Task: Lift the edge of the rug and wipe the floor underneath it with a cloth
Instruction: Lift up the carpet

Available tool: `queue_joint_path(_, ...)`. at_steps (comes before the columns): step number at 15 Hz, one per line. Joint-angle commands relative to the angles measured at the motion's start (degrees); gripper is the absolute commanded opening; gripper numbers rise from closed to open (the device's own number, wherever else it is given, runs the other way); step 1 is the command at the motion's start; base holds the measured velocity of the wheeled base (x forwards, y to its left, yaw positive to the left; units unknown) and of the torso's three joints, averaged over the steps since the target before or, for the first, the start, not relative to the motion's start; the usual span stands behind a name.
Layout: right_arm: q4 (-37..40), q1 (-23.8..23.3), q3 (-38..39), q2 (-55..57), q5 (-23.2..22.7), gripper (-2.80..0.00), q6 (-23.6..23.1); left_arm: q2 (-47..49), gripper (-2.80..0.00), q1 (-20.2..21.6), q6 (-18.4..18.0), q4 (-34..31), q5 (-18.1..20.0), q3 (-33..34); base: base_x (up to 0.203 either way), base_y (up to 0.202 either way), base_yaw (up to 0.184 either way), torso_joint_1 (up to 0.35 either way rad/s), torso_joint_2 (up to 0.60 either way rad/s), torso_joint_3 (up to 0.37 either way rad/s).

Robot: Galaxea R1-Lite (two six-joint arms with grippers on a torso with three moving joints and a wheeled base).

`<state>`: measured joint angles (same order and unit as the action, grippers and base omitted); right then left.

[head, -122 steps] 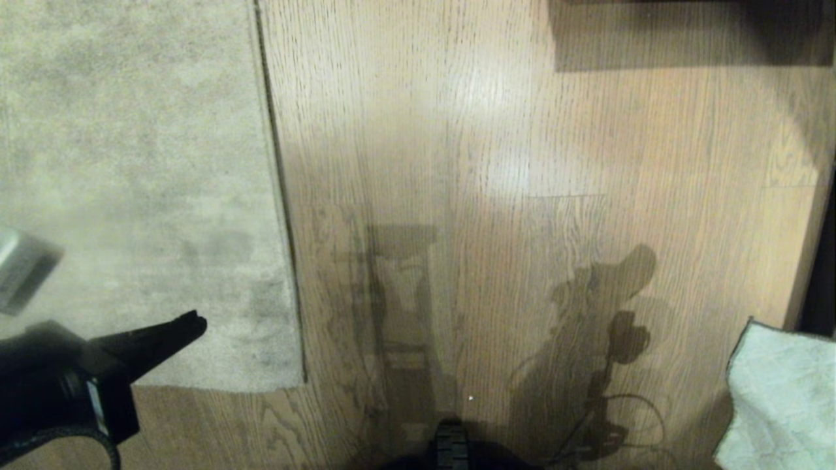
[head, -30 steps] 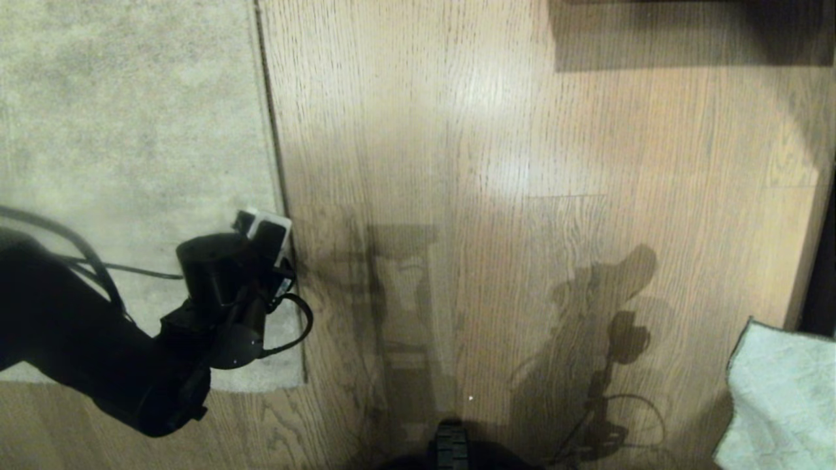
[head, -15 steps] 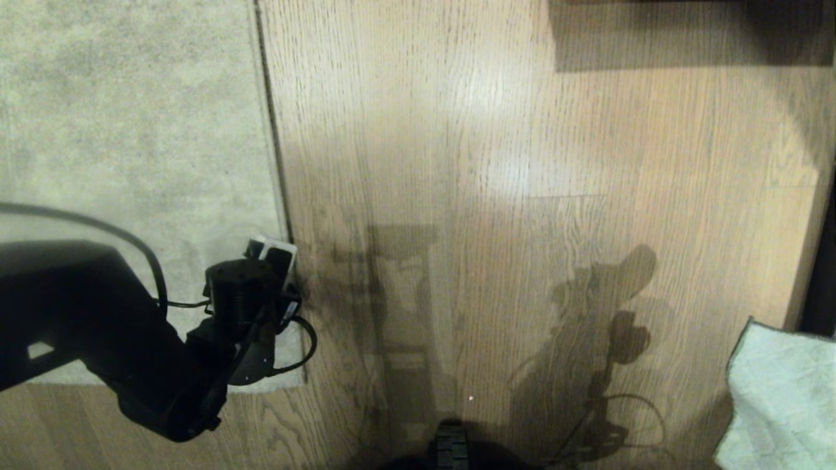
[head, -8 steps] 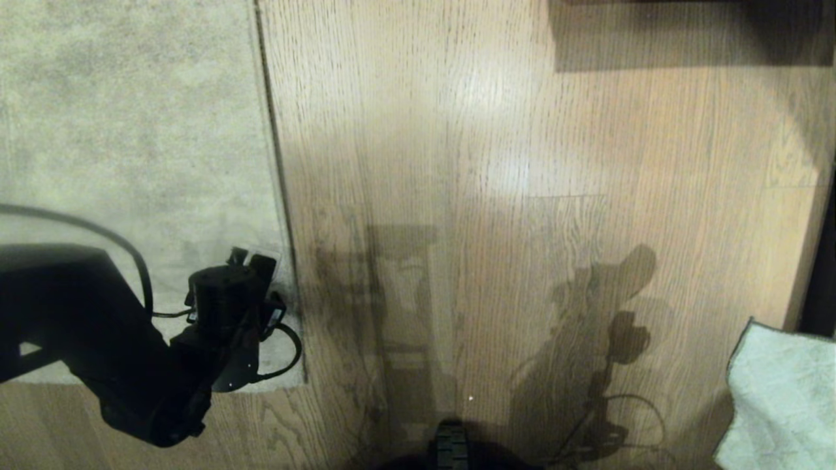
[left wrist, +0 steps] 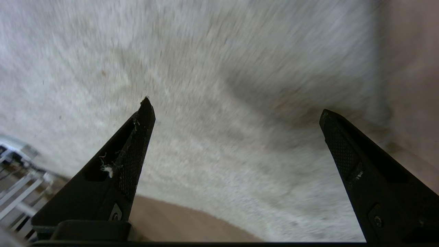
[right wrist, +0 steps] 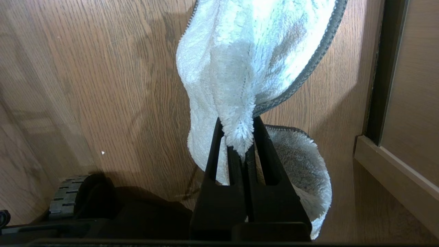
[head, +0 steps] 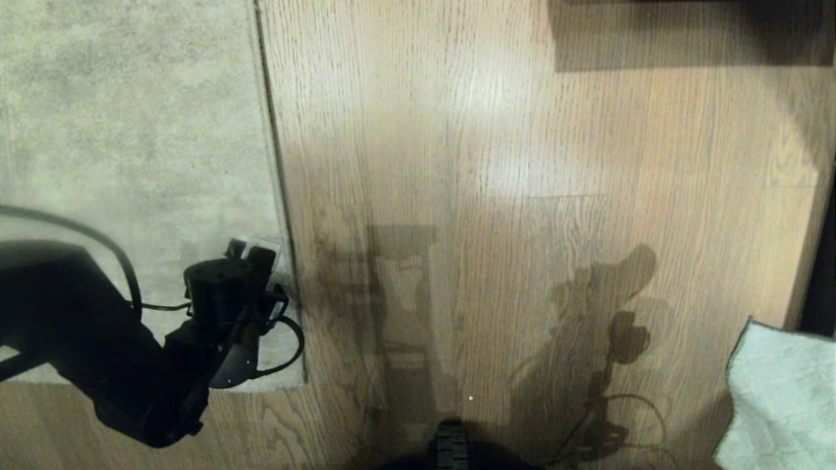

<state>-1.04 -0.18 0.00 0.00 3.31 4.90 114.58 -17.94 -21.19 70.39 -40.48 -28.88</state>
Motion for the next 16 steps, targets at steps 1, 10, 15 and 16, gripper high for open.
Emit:
queue_joint_path(1, 0.0, 0.0, 0.0, 0.1, 0.0, -2.80, 0.0, -2.1, 0.00, -2.1, -0.2, 0.3, -0.4, -0.4, 0.000, 0.000, 0.000, 0.000, 0.00, 0.000)
queue_joint_path(10, 0.0, 0.0, 0.0, 0.1, 0.0, -2.80, 0.0, 4.0, 0.00, -3.3, 0.4, 0.6, -0.4, -3.3, 0.000, 0.000, 0.000, 0.000, 0.00, 0.000)
queue_joint_path(15, 0.0, 0.0, 0.0, 0.1, 0.0, -2.80, 0.0, 10.6, 0.00, -2.2, 0.0, 10.8, -0.3, -4.0, 0.000, 0.000, 0.000, 0.000, 0.00, 0.000)
queue_joint_path(16, 0.0, 0.0, 0.0, 0.1, 0.0, -2.80, 0.0, 11.8, 0.00, -1.3, -1.8, 15.0, -0.3, -3.6, 0.000, 0.000, 0.000, 0.000, 0.00, 0.000)
